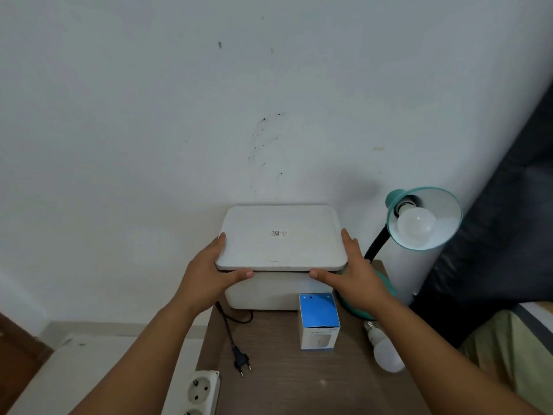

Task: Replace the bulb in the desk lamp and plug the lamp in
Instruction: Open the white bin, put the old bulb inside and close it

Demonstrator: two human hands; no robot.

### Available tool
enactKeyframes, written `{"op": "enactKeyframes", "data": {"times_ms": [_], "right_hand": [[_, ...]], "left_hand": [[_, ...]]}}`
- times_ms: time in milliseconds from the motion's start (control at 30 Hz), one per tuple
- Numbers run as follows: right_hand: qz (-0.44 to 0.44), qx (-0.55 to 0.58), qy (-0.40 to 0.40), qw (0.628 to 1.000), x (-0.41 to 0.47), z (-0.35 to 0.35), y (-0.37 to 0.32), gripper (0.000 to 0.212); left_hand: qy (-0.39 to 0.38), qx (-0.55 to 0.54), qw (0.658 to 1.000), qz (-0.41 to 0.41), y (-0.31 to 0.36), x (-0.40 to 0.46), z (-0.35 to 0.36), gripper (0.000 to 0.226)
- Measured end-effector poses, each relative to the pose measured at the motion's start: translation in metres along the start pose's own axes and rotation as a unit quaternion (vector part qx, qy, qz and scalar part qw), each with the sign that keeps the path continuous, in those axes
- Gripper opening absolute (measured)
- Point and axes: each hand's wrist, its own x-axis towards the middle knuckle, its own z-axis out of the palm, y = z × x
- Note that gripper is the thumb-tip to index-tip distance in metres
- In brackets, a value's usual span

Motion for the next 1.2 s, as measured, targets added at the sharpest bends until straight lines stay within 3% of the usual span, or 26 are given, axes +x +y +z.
{"op": "enactKeyframes", "data": {"times_ms": [100, 300, 700, 800, 1033, 1200], "right_hand": [[-0.013, 0.012, 0.004, 1.0, -0.008, -0.006, 0.0, 0.123], [-0.064, 0.055, 0.007, 0.996, -0.052, -0.019, -0.004, 0.103], [-0.091, 0.047, 0.014, 0.995, -0.192, -0.034, 0.018, 0.108], [-0.098, 0.049, 0.003, 0.994, -0.227, -0.03, 0.032, 0.098], [-0.035, 0.055, -0.02, 0.998, -0.292, -0.023, 0.065, 0.094], [0.009, 0.026, -0.057, 0.998, -0.31, -0.018, 0.089, 0.106]], "left_hand": [[0.01, -0.006, 1.0, 0.012, 0.007, -0.006, -0.001, 0.111], [0.03, -0.011, 0.999, 0.038, 0.024, -0.045, 0.002, 0.111], [0.062, -0.001, 0.997, 0.052, 0.022, -0.186, 0.031, 0.11], [0.058, -0.014, 0.998, 0.032, 0.01, -0.221, 0.044, 0.11], [0.031, -0.006, 0.999, -0.032, -0.022, -0.289, 0.076, 0.114], [-0.005, 0.018, 0.998, -0.066, -0.042, -0.311, 0.091, 0.116]]}}
